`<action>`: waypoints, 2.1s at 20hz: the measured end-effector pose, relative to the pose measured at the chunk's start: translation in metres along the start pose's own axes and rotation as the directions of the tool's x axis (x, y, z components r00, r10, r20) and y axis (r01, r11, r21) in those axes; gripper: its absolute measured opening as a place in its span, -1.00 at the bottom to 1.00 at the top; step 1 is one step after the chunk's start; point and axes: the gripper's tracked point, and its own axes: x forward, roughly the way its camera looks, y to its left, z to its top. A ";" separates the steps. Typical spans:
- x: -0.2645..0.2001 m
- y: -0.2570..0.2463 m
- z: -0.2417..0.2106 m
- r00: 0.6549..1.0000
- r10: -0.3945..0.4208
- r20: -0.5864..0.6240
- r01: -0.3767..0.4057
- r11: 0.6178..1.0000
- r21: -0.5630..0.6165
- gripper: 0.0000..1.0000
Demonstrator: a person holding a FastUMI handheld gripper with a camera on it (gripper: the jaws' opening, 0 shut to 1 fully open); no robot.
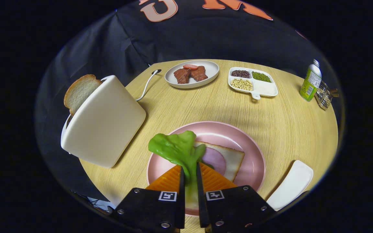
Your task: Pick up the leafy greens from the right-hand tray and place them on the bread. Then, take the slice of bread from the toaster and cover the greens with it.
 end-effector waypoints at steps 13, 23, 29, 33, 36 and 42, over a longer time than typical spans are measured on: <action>-0.030 0.014 0.029 0.998 0.018 0.068 -0.016 0.999 -0.029 -0.03; -0.084 0.074 0.089 0.977 0.159 0.142 -0.153 0.987 -0.050 0.97; -0.099 0.123 0.126 0.960 0.240 0.147 -0.232 0.970 -0.070 0.97; -0.091 0.159 0.139 0.955 0.272 0.115 -0.265 0.962 -0.071 0.95; -0.085 0.186 0.144 0.951 0.299 0.073 -0.294 0.953 -0.075 0.93; -0.065 0.216 0.153 0.966 0.259 -0.004 -0.259 0.965 -0.045 0.73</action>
